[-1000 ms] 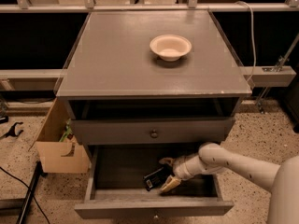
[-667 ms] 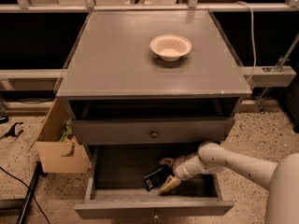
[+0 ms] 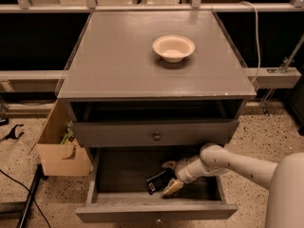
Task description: Pick rxbar blueberry from middle drawer and place on counter
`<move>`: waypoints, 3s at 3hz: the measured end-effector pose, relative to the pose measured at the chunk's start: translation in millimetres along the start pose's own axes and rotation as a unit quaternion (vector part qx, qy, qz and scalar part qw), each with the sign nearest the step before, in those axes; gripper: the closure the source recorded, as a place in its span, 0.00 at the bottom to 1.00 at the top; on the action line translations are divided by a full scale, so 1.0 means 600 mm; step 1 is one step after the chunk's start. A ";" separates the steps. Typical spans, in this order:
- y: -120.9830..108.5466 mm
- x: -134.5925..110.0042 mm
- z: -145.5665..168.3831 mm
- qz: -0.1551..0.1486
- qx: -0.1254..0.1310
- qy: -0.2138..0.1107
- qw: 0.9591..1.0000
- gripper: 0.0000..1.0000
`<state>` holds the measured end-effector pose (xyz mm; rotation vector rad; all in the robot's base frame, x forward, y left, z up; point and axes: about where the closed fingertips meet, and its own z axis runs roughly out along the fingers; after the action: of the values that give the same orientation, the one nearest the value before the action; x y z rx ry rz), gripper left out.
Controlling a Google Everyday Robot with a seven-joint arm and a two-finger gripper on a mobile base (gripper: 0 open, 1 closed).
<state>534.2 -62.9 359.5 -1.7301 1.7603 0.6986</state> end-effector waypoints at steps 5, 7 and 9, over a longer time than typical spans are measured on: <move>0.006 0.009 0.002 -0.011 -0.003 0.025 1.000 0.54; 0.007 0.013 0.002 -0.012 0.000 0.031 0.999 0.72; 0.003 -0.002 -0.007 0.003 0.011 0.037 0.999 1.00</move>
Offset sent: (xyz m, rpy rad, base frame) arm 0.0011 -0.0069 -0.0017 -0.0306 0.0038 -0.0029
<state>532.4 -65.1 363.4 -1.7578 1.8154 0.6234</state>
